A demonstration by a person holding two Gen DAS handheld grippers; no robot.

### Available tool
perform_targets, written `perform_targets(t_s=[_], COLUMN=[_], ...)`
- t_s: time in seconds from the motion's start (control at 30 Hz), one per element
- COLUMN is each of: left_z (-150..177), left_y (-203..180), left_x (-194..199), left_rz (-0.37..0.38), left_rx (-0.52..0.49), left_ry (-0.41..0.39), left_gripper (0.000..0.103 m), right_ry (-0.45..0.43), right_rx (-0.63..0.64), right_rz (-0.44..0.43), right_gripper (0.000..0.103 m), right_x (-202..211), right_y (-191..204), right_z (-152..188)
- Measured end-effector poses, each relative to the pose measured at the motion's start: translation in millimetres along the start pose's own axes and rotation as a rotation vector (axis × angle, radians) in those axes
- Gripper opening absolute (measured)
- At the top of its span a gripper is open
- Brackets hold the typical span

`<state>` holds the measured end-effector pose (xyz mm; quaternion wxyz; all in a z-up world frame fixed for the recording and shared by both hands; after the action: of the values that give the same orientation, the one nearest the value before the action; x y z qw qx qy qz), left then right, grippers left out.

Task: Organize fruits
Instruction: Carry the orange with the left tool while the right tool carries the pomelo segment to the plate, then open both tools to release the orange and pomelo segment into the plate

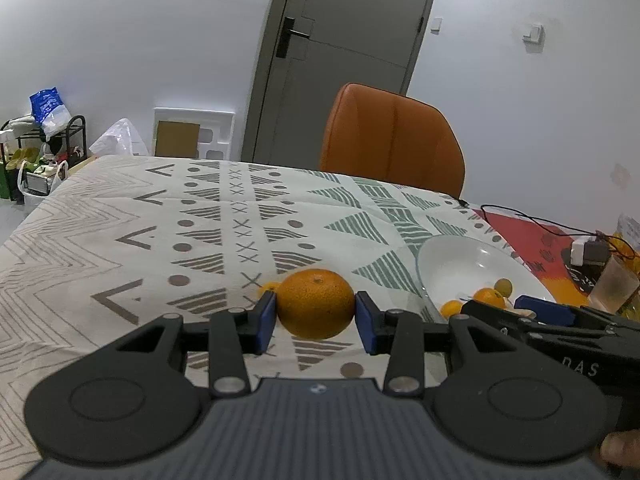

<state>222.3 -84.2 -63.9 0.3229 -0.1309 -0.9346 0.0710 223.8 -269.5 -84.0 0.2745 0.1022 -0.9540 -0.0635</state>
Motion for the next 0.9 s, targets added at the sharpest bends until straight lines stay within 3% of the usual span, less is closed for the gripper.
perform_targets(t_s=[0.47, 0.9], left_z=[2, 2], left_y=[-28, -67], left_x=[-14, -29], left_rz=[0.025, 0.084], left_rx=[-0.04, -0.097], left_ry=[0.023, 0.04], left_gripper=[0.041, 0.041], right_ry=[0.014, -0.007], right_rx=[-0.062, -0.099], right_rz=[0.022, 0.083], right_gripper=[0.088, 0.089], right_x=[-4, 17], right_y=[-32, -67], right_z=[6, 13])
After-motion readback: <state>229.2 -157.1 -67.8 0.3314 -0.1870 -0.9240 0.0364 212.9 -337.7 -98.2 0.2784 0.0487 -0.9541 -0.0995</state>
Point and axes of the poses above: each gripper's, at about its wrist camera, not at the fingertips, and x roughly against the way its jaws point, y to its left, z to its underside, the point moved 7 cm from there along -x, roughly the way its jaws point, and after that the axes turned 4 degrees about y, right-handed, at the moved point
